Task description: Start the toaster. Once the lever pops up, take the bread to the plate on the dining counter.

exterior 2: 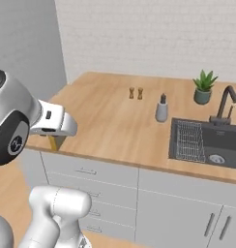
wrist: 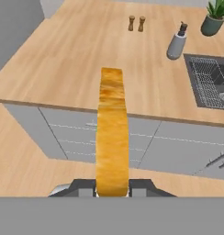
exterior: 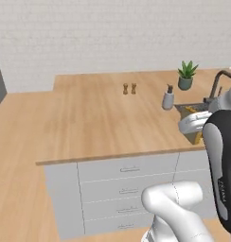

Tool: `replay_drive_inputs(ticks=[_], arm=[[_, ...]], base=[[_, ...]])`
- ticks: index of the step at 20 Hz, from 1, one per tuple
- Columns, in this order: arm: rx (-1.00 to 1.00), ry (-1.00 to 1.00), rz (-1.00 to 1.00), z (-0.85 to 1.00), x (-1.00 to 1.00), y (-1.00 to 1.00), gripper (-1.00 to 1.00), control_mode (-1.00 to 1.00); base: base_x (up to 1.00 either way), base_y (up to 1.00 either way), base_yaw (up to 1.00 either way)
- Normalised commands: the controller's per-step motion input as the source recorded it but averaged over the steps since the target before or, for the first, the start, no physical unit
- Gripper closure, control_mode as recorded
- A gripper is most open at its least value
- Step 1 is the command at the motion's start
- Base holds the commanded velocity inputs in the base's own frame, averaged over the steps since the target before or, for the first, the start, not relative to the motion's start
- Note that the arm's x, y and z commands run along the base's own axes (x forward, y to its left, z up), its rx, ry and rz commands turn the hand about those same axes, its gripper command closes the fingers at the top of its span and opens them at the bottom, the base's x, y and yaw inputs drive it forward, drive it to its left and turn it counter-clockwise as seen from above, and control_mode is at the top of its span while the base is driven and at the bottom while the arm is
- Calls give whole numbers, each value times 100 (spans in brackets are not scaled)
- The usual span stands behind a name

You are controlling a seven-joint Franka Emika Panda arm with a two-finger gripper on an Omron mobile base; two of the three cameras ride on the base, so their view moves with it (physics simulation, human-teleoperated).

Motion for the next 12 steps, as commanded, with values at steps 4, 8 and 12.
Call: replay_drive_inputs(ticks=[4, 8, 12], arm=[[0, 0, 0, 0, 0, 0, 100, 100], [0, 0, 0, 0, 0, 0, 100, 100], [0, 0, 0, 0, 0, 0, 100, 100]], base=[[7, 100, 0], [8, 100, 0], [14, 100, 0]])
